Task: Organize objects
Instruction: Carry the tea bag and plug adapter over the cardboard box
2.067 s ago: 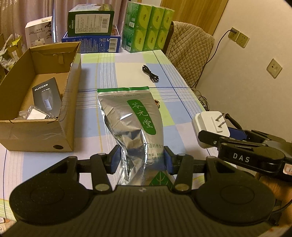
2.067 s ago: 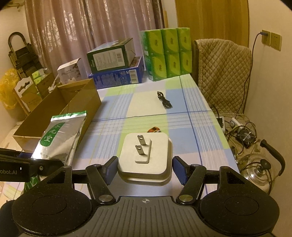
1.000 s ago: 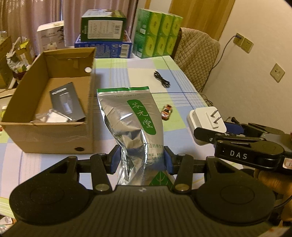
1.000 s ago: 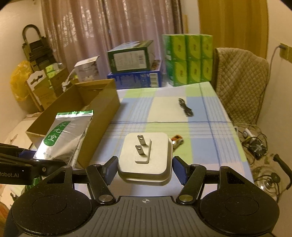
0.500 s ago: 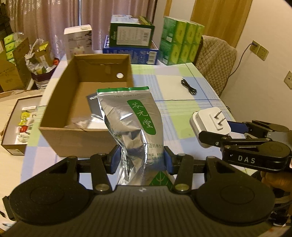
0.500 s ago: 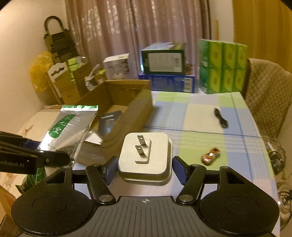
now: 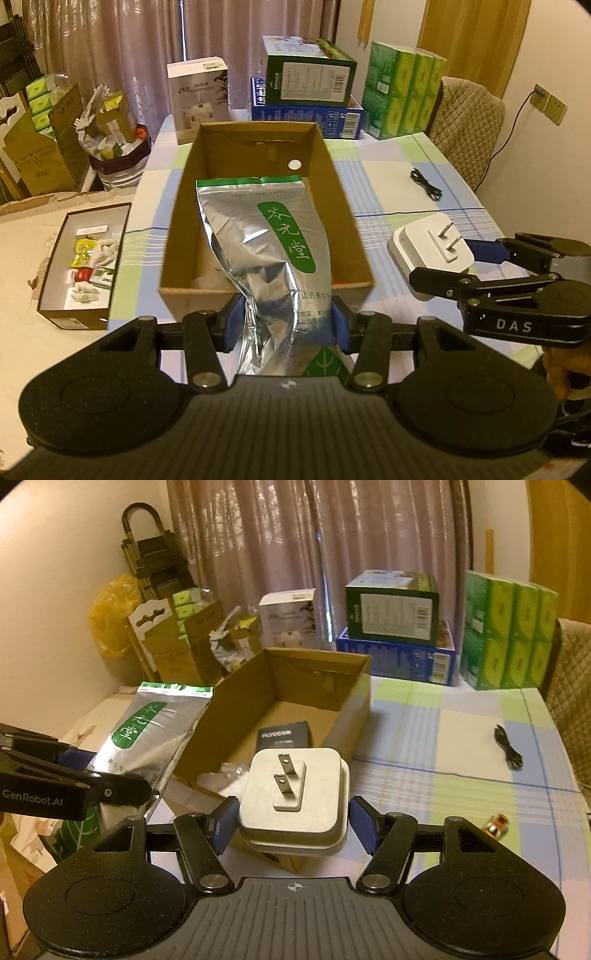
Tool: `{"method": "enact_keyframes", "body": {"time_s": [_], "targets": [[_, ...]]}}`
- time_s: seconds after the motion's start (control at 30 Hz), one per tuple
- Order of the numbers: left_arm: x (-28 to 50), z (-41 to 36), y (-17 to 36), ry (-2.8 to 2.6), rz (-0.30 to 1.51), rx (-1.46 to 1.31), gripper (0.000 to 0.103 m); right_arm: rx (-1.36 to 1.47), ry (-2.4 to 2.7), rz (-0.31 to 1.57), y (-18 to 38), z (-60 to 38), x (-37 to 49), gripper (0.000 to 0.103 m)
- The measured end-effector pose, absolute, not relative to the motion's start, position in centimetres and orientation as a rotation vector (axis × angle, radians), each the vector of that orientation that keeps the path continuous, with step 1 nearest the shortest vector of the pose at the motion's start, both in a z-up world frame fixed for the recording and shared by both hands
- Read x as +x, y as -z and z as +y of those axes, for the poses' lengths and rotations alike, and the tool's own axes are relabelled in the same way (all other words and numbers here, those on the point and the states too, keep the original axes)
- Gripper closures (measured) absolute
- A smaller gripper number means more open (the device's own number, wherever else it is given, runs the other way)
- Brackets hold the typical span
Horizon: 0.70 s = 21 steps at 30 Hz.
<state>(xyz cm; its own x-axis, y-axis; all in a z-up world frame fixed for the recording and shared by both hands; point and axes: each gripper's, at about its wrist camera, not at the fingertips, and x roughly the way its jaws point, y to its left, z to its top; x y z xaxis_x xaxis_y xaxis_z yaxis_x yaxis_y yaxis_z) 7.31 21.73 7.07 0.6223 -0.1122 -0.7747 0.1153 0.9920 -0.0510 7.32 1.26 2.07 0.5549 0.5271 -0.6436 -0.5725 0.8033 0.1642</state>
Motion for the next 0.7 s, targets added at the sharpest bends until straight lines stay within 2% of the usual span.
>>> {"method": "enact_keyframes", "body": {"time_s": [0.7], "targets": [[13.4, 24.9, -7.7, 0.152, 0.907, 0.087, 0.060, -0.065, -0.666, 0.741, -1.8, 5.7, 11.4, 0.041]]}}
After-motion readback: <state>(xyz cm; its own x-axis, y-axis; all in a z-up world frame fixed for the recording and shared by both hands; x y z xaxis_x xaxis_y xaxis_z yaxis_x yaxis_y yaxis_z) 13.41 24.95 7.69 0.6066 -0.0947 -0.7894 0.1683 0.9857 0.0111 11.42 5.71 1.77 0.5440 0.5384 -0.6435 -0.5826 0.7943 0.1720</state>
